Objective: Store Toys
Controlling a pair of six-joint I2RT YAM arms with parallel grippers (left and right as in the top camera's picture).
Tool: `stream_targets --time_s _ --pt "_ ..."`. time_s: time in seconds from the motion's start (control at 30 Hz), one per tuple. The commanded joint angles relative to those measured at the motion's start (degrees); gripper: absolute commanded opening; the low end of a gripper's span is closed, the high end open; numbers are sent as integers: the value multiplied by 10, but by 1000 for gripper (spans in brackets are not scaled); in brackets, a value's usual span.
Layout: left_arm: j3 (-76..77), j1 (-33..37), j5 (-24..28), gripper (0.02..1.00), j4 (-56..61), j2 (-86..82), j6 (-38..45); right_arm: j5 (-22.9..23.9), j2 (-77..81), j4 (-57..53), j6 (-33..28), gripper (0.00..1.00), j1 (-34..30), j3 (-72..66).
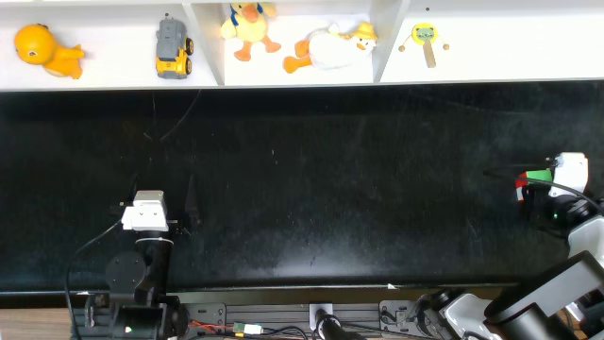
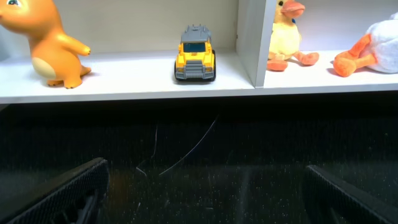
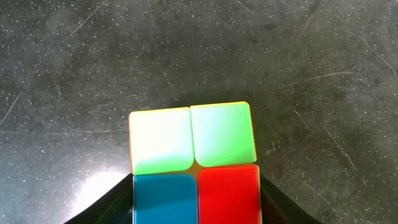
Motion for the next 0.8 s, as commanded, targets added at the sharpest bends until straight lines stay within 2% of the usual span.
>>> stream_targets --time_s 0.03,0.13,0.27,0.63,0.8 --pt "-3 4 -1 998 1 -6 9 27 -4 0 21 489 22 0" --pt "-3 4 -1 996 1 -6 9 35 -13 0 31 457 37 1" --pt "-3 4 -1 998 1 -6 9 35 -33 0 58 470 62 12" --pt "-3 4 -1 998 1 -6 9 34 -39 -42 140 465 158 154" --pt "-3 4 -1 998 1 -6 9 36 0 -45 156 463 195 221"
